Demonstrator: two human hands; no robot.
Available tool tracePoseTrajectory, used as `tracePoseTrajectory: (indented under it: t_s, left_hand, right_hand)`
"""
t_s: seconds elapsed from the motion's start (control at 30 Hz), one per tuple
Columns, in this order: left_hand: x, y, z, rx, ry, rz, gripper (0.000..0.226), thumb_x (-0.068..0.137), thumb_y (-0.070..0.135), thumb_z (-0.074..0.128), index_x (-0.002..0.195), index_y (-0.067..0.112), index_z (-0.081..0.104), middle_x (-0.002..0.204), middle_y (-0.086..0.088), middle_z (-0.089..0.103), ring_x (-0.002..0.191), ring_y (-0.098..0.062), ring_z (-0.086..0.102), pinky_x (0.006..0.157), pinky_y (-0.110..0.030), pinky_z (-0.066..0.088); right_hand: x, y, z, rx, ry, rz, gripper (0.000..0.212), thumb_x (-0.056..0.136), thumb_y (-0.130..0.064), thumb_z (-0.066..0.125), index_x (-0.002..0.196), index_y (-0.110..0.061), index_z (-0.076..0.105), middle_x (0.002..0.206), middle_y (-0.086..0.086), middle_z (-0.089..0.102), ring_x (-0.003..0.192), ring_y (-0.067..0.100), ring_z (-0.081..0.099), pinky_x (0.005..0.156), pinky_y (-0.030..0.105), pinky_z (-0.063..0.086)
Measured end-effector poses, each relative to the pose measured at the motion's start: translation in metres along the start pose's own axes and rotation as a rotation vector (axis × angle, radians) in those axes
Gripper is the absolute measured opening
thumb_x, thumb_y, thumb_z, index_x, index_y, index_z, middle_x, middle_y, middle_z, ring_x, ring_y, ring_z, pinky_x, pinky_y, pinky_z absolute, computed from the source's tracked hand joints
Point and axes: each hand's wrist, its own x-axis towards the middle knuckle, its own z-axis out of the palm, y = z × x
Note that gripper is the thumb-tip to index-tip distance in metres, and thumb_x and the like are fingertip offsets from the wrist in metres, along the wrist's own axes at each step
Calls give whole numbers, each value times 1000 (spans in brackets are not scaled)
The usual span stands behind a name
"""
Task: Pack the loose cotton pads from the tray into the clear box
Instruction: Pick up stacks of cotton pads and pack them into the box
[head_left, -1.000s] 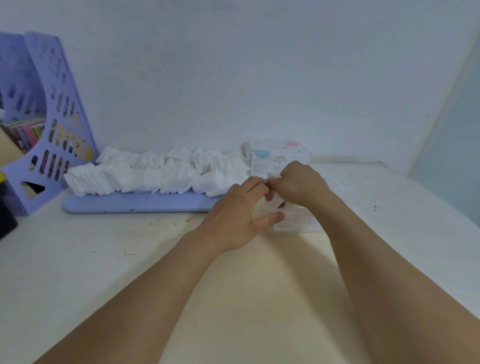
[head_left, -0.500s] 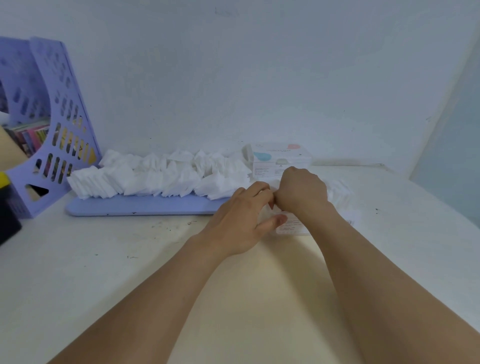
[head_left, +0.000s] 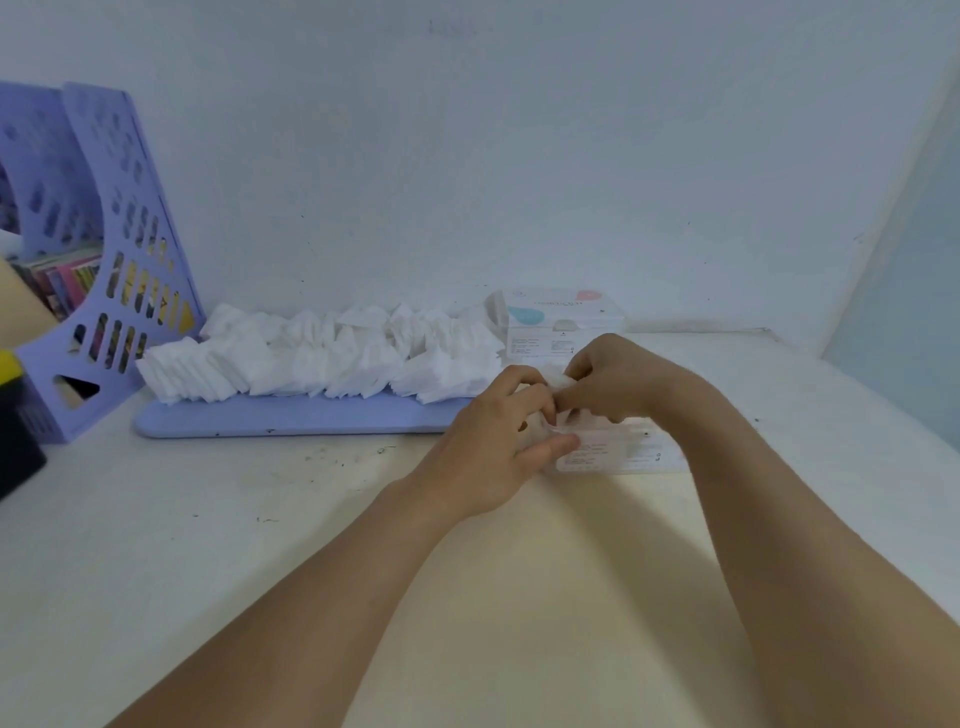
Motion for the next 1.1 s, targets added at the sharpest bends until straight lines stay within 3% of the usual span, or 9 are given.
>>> tracePoseTrajectory:
  t_s: [0.13,0.3,0.43,0.6,0.7,0.77,0.93,1.03,1.1]
  left_hand:
    - [0,1,1,-21,0,-14,24,91,44,68,94,22,58,119,15,47,102,-19,60,88,-46,54]
    - [-1,-1,2,0,7,-75,22,89,49,69,94,30,59,137,19,38,109,-18,59,95,-44,52]
    - [-1,-3,1,-11,-7,-119,23,87,53,68,97,34,60,145,17,31,116,-17,56,98,-41,52]
    - [-2,4,2,-204,10,-217,58,82,45,79,128,35,45,129,13,48,110,-8,59,91,-35,57]
    - [-3,6,1,-253,31,-299,87,79,43,82,146,34,28,125,16,49,108,-5,60,91,-32,57]
    - [-3,6,1,-251,36,-317,92,79,44,82,150,32,26,123,18,49,108,-3,60,92,-30,56]
    - [-1,6,3,-311,30,-338,86,78,39,84,147,29,35,126,13,52,108,-3,62,93,-29,56]
    - [-3,2,-7,-342,1,-327,78,70,38,87,138,27,50,124,10,60,107,-7,66,90,-32,59]
    - [-3,0,-23,-286,38,-297,53,71,27,79,122,29,63,116,9,66,99,-6,67,84,-28,59]
  right_hand:
    - [-4,4,-1,123,123,-48,27,75,-29,86,80,-6,73,72,8,70,55,12,54,52,23,42]
    - [5,3,15,-60,274,-116,27,72,-27,87,61,-14,66,59,-2,63,59,11,57,52,21,38]
    - [-9,1,-5,135,343,-173,28,82,-34,80,68,-11,74,60,-5,66,49,1,53,51,17,40]
    - [-27,-1,-5,138,-36,-126,24,95,-22,62,82,-11,80,77,-1,78,66,6,69,61,18,48]
    - [-21,1,5,85,-51,-160,24,93,-11,58,85,-13,81,78,-6,77,76,5,71,79,24,55]
    - [-18,1,8,31,-79,-154,34,95,-11,56,70,-22,77,61,-16,67,61,2,61,69,23,49]
    - [-13,5,15,-66,-51,-128,56,93,-12,54,39,-26,56,38,-15,45,49,8,40,55,24,34]
    - [-18,1,10,-18,3,-152,44,92,-13,56,49,-21,64,48,-15,56,46,6,50,54,25,42]
    - [-20,-2,9,-34,190,-217,28,89,-17,58,67,-8,71,63,-2,70,58,14,65,62,31,55]
